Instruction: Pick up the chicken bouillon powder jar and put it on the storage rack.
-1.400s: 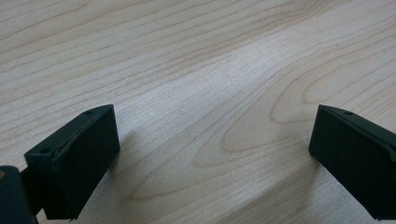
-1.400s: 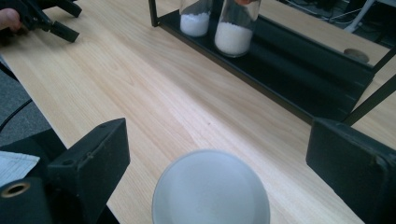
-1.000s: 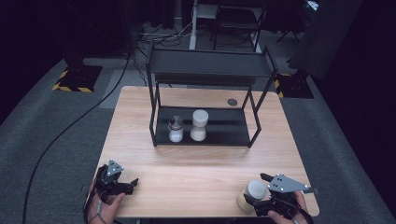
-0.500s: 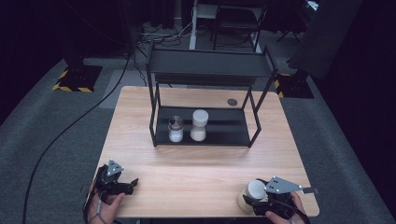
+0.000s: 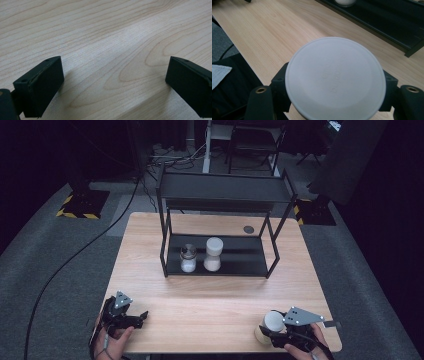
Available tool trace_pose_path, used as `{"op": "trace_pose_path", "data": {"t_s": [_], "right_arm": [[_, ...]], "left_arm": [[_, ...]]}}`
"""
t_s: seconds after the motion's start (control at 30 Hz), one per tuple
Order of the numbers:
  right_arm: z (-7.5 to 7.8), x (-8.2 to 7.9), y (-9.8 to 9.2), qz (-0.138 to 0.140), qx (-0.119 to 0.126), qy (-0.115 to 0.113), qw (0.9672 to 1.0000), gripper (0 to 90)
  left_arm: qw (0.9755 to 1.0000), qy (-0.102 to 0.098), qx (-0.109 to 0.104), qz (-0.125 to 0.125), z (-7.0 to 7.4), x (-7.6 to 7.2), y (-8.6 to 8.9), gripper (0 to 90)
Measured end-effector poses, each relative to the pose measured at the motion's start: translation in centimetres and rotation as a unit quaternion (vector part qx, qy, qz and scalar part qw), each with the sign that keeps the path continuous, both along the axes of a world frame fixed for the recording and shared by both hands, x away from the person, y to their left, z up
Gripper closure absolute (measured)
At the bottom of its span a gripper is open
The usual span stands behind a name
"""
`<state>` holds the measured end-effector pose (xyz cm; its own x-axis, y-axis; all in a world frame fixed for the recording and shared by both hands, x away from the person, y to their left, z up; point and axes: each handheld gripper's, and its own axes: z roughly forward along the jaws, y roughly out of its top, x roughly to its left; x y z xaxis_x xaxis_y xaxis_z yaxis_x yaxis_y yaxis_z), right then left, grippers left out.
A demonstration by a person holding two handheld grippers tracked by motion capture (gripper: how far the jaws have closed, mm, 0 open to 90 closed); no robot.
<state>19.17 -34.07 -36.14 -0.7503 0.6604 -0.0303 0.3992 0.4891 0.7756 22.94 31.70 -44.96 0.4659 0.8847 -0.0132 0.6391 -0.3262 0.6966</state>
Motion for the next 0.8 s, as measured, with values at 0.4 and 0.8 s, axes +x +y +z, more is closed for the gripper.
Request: {"op": "trace_pose_path", "data": {"t_s": [0.4, 0.8], "right_arm": [[2.8, 2.2, -0.3, 0.014, 0.006, -0.008, 0.9999, 32.3], [5.1, 5.0, 0.0, 0.02, 0.015, -0.013, 0.9996, 32.4]], "left_arm": [[1.0, 0.0, 0.0, 0.0, 0.0, 0.0, 0.0, 1.3], [1.0, 0.0, 0.0, 0.001, 0.0, 0.0, 0.0, 1.3]]}}
